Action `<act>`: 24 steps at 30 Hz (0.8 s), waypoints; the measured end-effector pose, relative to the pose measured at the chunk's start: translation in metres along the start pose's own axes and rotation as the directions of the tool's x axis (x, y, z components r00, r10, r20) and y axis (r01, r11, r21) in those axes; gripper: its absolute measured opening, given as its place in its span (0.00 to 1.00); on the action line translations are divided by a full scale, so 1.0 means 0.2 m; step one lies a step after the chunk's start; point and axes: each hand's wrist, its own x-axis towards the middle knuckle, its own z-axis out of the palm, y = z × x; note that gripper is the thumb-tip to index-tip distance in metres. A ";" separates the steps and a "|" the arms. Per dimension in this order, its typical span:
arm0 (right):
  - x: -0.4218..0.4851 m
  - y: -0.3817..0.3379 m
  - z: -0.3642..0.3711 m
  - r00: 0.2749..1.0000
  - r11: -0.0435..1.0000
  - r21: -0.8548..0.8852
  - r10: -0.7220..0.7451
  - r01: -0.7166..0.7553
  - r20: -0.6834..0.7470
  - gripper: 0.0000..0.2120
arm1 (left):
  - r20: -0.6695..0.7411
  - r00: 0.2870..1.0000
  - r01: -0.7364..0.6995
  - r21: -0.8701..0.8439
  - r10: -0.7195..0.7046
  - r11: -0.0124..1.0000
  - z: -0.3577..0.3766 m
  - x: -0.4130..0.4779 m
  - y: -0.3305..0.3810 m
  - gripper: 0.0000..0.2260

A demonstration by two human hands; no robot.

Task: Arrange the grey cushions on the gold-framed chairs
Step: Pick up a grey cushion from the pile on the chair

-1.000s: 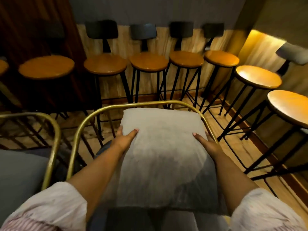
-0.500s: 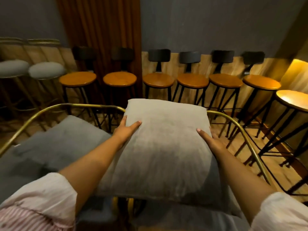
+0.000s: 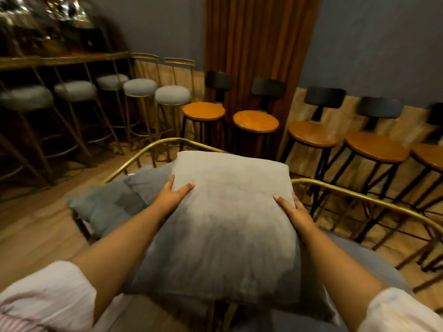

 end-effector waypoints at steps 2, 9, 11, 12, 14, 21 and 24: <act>0.10 -0.05 0.16 0.999 1.000 -0.002 -0.003 0.003 0.044 0.39 | -0.018 1.000 0.011 -0.007 -0.011 1.000 -0.12 0.11 -0.02 0.39; 0.48 -0.23 0.68 0.998 1.000 0.017 -0.012 0.011 0.069 0.44 | 0.032 0.999 -0.035 -0.041 0.036 0.999 -0.49 0.66 0.09 0.39; 0.60 -0.25 0.75 0.999 0.999 0.036 -0.008 0.006 0.050 0.43 | 0.071 0.996 -0.058 -0.006 0.058 0.998 -0.54 0.83 0.13 0.40; 0.65 -0.26 0.78 1.000 0.999 0.046 0.002 -0.003 0.031 0.43 | 0.086 0.994 -0.072 0.012 0.071 0.997 -0.54 0.91 0.16 0.40; 0.75 -0.27 0.81 0.999 0.998 0.053 0.028 -0.027 -0.022 0.43 | 0.120 0.990 -0.078 0.044 0.072 0.996 -0.50 1.05 0.22 0.41; 1.00 -0.14 0.83 0.987 0.985 -0.062 0.157 -0.158 -0.025 0.39 | 0.271 0.962 -0.113 0.322 0.023 0.940 -0.26 1.40 0.18 0.46; 1.10 -0.01 0.96 0.961 0.918 -0.331 0.262 -0.218 0.094 0.43 | 0.276 0.960 -0.204 0.581 0.045 0.788 -0.15 1.46 0.10 0.43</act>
